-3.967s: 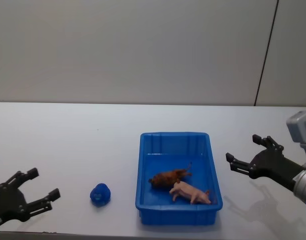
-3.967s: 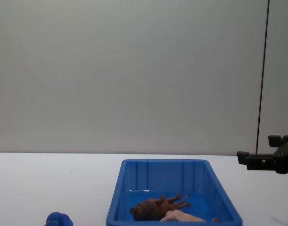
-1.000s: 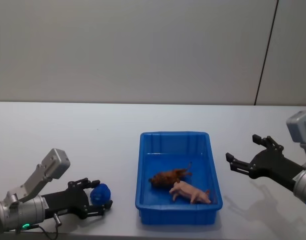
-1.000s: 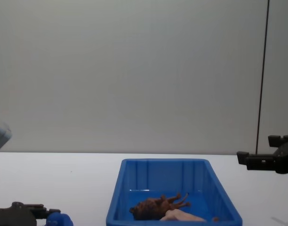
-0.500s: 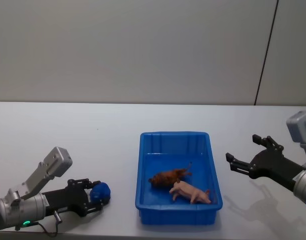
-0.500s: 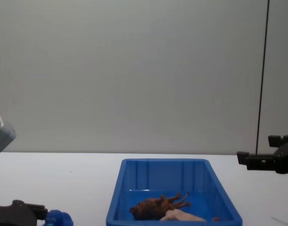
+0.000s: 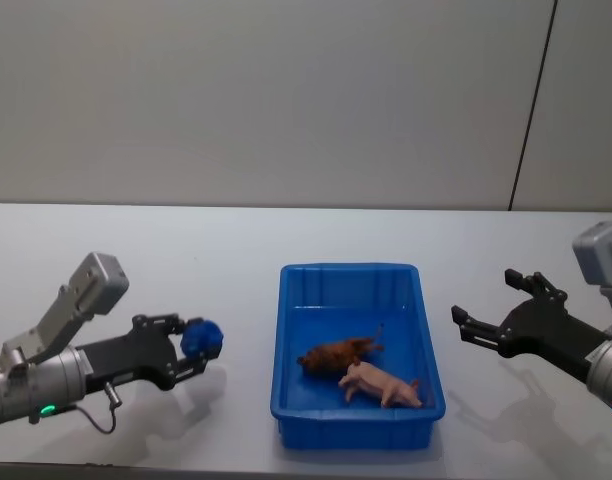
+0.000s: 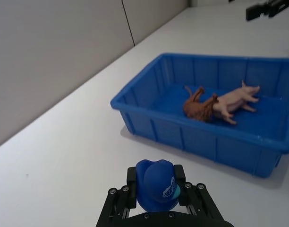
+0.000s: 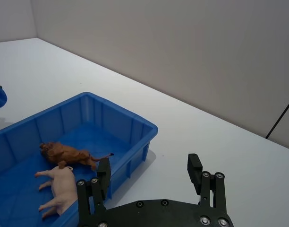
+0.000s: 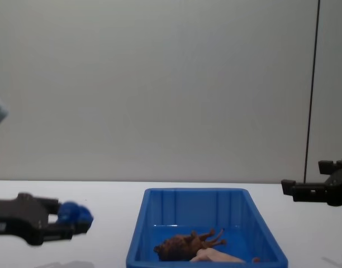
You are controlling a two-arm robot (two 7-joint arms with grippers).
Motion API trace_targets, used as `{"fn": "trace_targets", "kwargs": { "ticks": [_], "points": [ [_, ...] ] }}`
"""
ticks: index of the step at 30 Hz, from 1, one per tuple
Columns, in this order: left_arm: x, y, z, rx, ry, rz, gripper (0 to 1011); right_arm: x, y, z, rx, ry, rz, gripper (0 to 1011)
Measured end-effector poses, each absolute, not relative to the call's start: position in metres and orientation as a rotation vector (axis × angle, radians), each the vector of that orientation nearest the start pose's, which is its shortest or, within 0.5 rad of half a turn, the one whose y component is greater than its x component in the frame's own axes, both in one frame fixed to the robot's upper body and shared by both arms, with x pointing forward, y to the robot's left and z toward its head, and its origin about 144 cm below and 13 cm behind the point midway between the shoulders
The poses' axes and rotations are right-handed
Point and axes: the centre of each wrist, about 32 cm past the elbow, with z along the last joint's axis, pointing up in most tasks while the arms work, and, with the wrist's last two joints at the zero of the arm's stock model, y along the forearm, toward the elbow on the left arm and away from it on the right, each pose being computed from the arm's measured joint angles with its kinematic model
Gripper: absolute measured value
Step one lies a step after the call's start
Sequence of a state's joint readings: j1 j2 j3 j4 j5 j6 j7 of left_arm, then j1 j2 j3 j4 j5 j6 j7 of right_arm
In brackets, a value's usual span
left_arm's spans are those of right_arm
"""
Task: Pick up the two dolls from the table and place them into the box.
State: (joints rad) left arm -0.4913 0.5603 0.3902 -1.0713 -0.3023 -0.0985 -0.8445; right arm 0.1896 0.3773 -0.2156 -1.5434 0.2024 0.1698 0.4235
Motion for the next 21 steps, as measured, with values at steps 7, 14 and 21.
{"fn": "trace_targets", "kwargs": {
  "ticks": [7,14,21],
  "points": [
    [0.575,0.366,1.196,0.304,-0.139,0.622,419,0.505,-0.276,1.194,-0.222,-0.059,-0.978,1001],
    [0.581,0.349,1.203,0.253,-0.151,0.578,367,0.505,-0.276,1.194,-0.222,-0.059,-0.978,1001],
    [0.589,0.334,1.203,0.214,-0.155,0.537,329,0.505,-0.276,1.194,-0.222,-0.059,-0.978,1001]
  ]
}}
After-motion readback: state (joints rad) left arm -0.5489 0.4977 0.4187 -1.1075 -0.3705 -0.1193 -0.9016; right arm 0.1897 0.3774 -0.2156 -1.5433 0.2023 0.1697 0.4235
